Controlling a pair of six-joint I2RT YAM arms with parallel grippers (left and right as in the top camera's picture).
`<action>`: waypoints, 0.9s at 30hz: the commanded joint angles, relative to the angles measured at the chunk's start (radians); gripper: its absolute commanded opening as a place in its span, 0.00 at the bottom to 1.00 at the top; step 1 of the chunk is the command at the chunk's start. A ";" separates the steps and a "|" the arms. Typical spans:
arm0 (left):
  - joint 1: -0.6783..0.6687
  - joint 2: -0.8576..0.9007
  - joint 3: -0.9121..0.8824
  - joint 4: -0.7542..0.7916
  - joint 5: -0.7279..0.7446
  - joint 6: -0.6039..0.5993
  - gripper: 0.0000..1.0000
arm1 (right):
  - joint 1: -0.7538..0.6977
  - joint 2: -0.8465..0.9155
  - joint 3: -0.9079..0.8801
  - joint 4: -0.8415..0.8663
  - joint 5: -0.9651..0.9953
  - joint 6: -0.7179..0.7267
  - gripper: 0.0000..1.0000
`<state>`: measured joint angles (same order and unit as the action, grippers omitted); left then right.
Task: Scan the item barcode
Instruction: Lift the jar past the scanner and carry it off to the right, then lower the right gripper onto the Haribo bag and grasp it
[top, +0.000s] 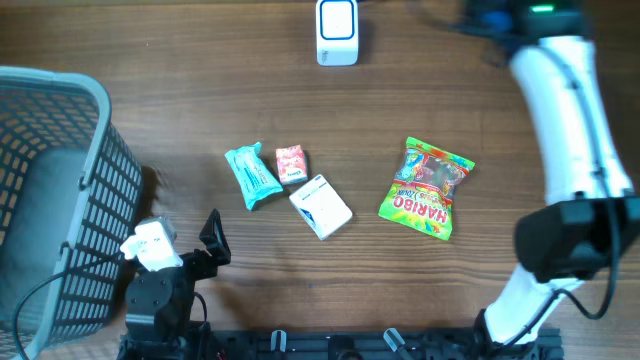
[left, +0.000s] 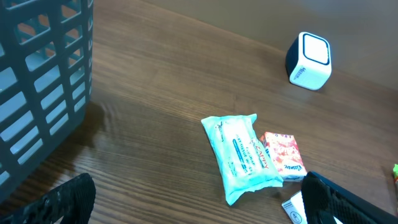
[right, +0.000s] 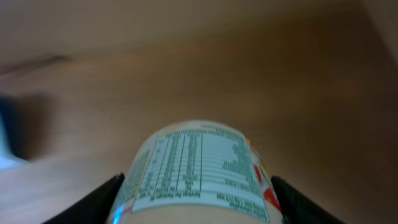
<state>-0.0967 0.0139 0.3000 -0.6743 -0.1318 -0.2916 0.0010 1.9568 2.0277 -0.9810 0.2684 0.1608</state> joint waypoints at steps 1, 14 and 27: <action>-0.004 -0.007 -0.006 0.003 0.008 -0.008 1.00 | -0.251 0.006 -0.043 -0.094 -0.169 0.059 0.65; -0.004 -0.007 -0.006 0.003 0.008 -0.008 1.00 | -0.808 0.212 -0.181 -0.048 -0.293 0.048 0.82; -0.004 -0.007 -0.006 0.003 0.008 -0.008 1.00 | -0.735 0.212 -0.181 -0.208 -0.838 -0.068 0.99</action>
<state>-0.0967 0.0139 0.3000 -0.6743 -0.1318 -0.2916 -0.7910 2.1757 1.8408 -1.1229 -0.2943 0.1703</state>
